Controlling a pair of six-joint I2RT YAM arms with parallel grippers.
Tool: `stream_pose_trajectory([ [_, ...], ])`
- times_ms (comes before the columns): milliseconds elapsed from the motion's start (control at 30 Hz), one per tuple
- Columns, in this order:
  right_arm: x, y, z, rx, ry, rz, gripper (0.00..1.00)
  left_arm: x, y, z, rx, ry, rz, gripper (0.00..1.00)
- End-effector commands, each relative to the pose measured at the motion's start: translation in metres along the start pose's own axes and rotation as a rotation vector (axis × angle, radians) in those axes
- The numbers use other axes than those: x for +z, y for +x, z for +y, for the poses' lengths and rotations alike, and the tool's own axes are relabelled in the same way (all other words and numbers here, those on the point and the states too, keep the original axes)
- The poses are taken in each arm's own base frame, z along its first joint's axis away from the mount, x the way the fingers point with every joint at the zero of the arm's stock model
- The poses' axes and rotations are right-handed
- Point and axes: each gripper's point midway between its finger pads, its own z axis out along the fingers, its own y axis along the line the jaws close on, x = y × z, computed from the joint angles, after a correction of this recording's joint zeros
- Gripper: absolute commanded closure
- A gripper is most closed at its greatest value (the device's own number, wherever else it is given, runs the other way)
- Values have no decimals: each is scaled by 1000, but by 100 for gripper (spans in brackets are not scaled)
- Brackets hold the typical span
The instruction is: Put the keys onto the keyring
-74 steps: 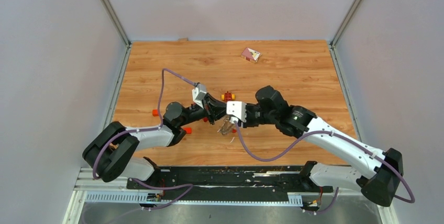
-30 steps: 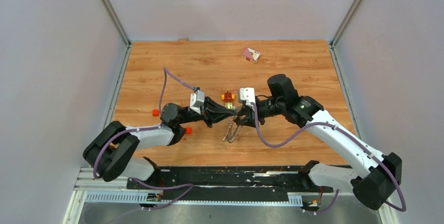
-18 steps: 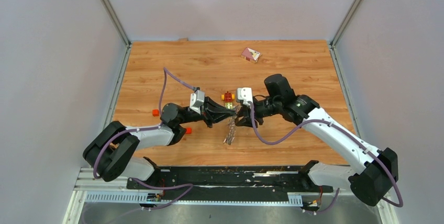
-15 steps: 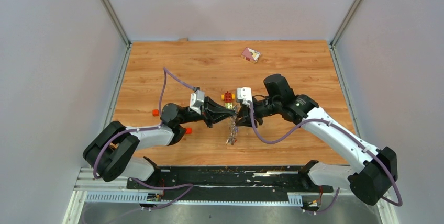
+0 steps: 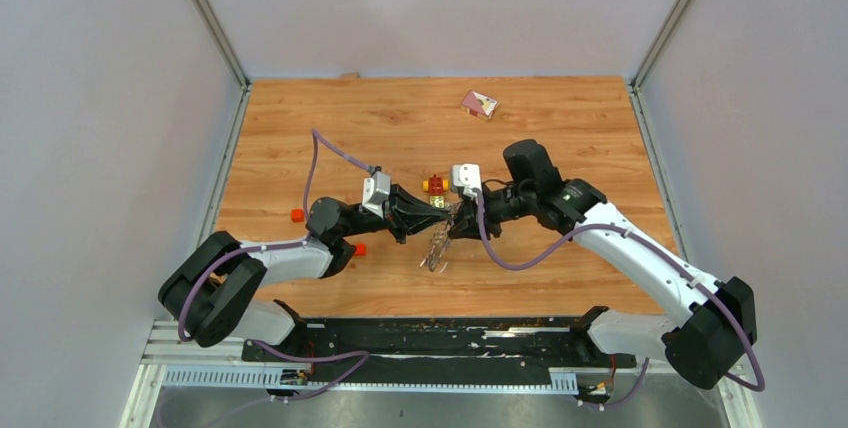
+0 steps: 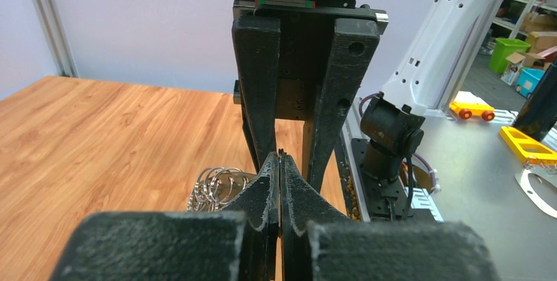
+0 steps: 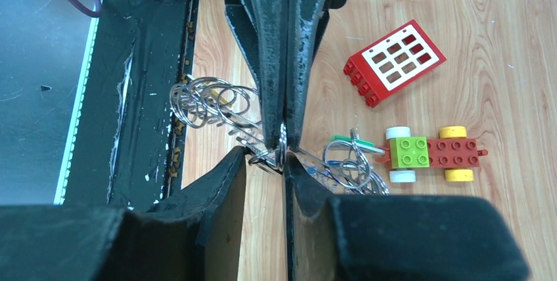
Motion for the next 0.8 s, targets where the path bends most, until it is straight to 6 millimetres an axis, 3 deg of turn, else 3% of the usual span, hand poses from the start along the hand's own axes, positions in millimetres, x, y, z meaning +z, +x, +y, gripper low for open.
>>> stream_pose_trajectory([
  [0,-8,-8,-4,-25,24,-34,100,7,-28,-1,101,14,-83,100],
  [267,-21,0,-11,-28,83,10,100,4,-21,5,121,-9,-61,100],
  [767,-35,-6,-17,-65,114,84,100,2,-4,13,156,-29,-2,100],
])
